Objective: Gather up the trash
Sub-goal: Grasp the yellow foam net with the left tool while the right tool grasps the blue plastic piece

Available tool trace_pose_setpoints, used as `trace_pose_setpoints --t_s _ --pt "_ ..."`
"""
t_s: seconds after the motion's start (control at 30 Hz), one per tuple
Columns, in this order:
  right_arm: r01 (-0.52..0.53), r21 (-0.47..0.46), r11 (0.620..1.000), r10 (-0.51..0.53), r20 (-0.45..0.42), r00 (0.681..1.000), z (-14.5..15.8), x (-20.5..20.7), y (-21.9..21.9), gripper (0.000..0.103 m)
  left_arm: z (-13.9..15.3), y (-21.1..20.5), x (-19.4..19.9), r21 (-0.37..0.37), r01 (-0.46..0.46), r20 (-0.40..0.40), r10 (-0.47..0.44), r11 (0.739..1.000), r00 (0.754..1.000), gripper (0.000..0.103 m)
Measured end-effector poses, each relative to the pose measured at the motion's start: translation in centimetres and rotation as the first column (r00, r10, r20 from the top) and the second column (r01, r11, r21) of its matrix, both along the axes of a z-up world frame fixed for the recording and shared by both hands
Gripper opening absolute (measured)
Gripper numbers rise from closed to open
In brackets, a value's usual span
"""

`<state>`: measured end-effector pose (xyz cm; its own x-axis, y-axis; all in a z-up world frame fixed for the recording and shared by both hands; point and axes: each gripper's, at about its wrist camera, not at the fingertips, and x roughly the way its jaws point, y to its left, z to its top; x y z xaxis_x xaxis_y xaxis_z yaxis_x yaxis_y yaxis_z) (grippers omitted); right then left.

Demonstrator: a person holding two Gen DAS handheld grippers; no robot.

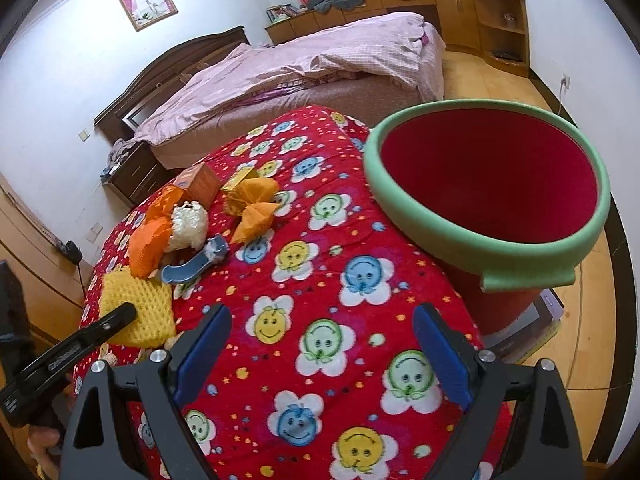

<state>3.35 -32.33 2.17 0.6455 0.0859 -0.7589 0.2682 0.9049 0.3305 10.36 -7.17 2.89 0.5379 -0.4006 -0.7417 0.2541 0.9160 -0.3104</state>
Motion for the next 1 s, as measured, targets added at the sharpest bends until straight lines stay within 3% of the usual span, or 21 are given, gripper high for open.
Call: trace_pose_setpoints --t_s 0.3,0.53,1.0 --pt "-0.081 -0.027 0.996 0.081 0.003 0.997 0.4 2.1 2.8 0.094 1.8 4.2 0.1 0.009 -0.116 0.066 0.115 0.993 0.991 0.011" --pt "-0.188 -0.051 0.981 0.188 -0.003 0.982 0.4 4.9 5.5 0.098 0.6 7.4 1.1 0.014 -0.216 0.042 0.216 0.976 0.976 0.011" --pt "-0.305 -0.125 0.944 0.301 -0.055 0.952 -1.8 10.2 9.9 0.099 -1.3 8.9 2.2 0.021 -0.256 0.012 0.256 0.966 0.967 0.011"
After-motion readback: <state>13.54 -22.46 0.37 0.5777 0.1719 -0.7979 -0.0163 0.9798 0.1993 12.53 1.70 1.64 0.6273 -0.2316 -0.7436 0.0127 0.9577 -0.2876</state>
